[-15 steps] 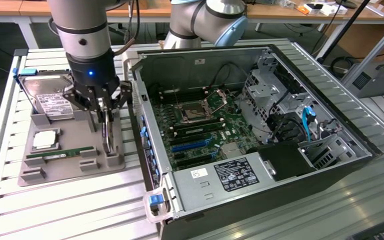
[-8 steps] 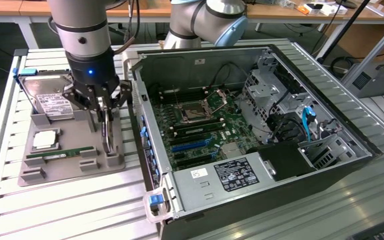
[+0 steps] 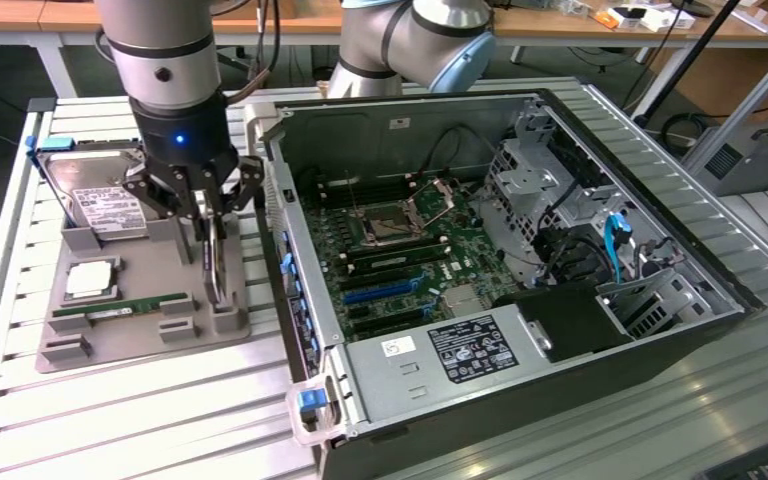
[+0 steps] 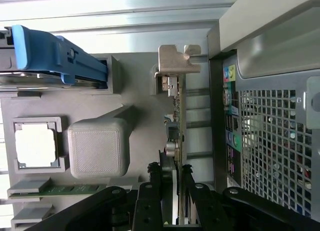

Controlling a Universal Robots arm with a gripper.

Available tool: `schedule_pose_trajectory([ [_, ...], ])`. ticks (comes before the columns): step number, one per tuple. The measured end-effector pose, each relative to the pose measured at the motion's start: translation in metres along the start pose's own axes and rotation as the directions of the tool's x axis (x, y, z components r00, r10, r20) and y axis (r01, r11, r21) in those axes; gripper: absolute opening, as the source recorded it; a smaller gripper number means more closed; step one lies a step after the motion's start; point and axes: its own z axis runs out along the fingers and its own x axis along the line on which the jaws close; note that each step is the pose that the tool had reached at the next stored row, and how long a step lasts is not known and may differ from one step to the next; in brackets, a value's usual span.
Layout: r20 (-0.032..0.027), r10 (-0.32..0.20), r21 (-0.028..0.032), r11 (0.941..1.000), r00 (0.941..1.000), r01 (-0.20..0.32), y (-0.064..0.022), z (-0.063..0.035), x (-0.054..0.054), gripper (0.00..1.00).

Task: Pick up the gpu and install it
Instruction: 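Pick up the gpu and move the gpu toward the slot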

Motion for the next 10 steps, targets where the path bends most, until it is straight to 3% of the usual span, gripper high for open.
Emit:
schedule_pose_trajectory([
  [10, 0.0, 0.0, 0.0, 1.0, 1.0, 0.0, -0.0003, -0.0064, -0.0002, 0.27],
])
